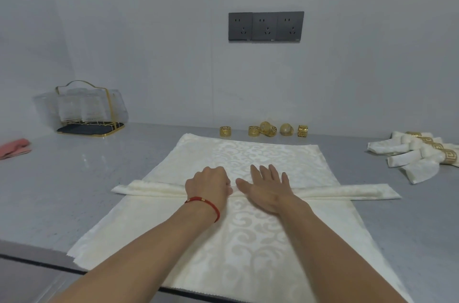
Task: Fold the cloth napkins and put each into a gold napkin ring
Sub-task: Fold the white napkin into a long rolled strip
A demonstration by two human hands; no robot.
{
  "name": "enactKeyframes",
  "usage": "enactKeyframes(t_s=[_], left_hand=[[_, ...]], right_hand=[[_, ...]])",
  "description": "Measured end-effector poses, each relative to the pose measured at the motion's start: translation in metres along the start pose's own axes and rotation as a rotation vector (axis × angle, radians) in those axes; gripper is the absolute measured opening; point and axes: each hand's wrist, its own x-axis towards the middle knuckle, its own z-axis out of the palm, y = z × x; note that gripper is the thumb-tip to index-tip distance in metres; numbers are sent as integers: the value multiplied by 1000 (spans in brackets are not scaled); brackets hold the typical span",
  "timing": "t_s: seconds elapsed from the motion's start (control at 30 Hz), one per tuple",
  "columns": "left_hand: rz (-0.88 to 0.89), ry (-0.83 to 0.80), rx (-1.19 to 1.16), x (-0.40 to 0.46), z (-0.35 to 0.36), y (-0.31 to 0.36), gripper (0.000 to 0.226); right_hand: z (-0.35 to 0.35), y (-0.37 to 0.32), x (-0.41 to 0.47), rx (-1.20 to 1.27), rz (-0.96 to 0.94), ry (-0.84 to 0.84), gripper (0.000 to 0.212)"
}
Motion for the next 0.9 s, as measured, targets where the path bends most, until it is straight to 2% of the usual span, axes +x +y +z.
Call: enactKeyframes(t_s=[0.1, 0.23, 0.3, 0.4, 0.53, 0.6, 0.67, 0.77, 0.83, 0.9], left_hand=[[61, -92, 78, 16, -3, 0, 25], [115, -402, 208, 33, -18, 3, 32], [119, -505, 264, 33, -19, 10, 35], [168, -472, 433, 33, -24, 19, 39], [296, -416, 487, 29, -39, 29, 38], [318, -525, 464, 28, -49, 35, 31], [272, -711, 391, 34, -61, 39, 32], [231, -905, 180, 47, -75, 31, 31], [302, -929, 130, 53, -81, 25, 37], [388, -896, 118, 55, -78, 19, 35]], right_hand=[[-1, 1, 3, -23, -6, -8, 90], [3, 2, 4, -81, -8, -13, 92], [1, 3, 4, -76, -13, -26, 94], [0, 3, 5, -89, -24, -24, 95], [1, 3, 5, -112, -30, -27, 95], [0, 2, 5, -104, -28, -31, 98], [1, 2, 6, -101, -32, -23, 100], [4, 2, 8, -90, -27, -23, 100], [1, 2, 7, -83, -20, -42, 100], [-1, 3, 9, -65, -19, -72, 99]])
